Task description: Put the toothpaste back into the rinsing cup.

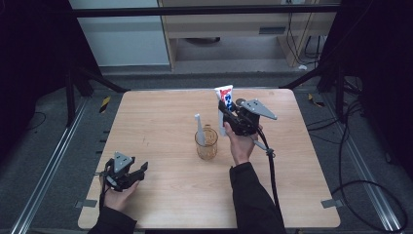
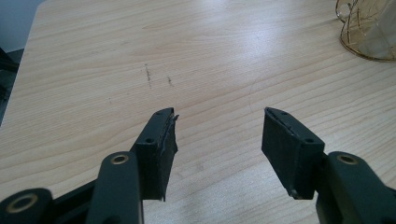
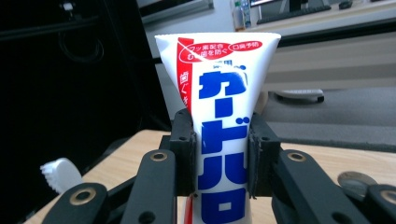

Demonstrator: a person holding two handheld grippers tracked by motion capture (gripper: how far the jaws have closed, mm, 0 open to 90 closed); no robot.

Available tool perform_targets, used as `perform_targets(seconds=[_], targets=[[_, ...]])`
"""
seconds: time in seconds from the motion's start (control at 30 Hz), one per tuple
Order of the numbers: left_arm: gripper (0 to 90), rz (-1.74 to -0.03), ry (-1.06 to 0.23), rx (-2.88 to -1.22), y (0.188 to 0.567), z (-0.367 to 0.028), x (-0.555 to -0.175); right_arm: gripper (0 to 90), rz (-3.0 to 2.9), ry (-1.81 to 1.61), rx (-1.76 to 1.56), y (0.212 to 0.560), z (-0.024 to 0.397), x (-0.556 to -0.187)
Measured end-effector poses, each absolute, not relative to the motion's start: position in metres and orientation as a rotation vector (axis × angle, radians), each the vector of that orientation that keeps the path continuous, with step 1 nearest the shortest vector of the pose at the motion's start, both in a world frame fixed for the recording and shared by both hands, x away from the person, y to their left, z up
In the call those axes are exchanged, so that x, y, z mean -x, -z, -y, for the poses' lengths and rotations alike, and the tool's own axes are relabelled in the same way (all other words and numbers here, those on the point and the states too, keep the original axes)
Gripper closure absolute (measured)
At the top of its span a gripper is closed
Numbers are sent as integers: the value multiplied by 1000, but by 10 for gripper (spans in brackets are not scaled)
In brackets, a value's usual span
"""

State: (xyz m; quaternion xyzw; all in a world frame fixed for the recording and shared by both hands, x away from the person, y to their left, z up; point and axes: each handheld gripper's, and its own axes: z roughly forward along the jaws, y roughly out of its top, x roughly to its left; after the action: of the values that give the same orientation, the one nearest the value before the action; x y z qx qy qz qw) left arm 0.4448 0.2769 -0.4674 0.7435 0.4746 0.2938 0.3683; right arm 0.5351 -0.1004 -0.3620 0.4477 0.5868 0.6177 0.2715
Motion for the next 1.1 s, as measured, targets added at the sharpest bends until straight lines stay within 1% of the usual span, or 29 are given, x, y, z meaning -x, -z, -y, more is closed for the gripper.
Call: perform_targets(seconds=[0.57, 1.1], targets=[[442, -1220, -752, -1909, 468, -276, -446, 690, -1593, -1686, -1189, 378, 72, -549], [443, -1222, -754, -1907, 468, -276, -446, 688, -1646, -1643, -1211, 398, 60, -554]])
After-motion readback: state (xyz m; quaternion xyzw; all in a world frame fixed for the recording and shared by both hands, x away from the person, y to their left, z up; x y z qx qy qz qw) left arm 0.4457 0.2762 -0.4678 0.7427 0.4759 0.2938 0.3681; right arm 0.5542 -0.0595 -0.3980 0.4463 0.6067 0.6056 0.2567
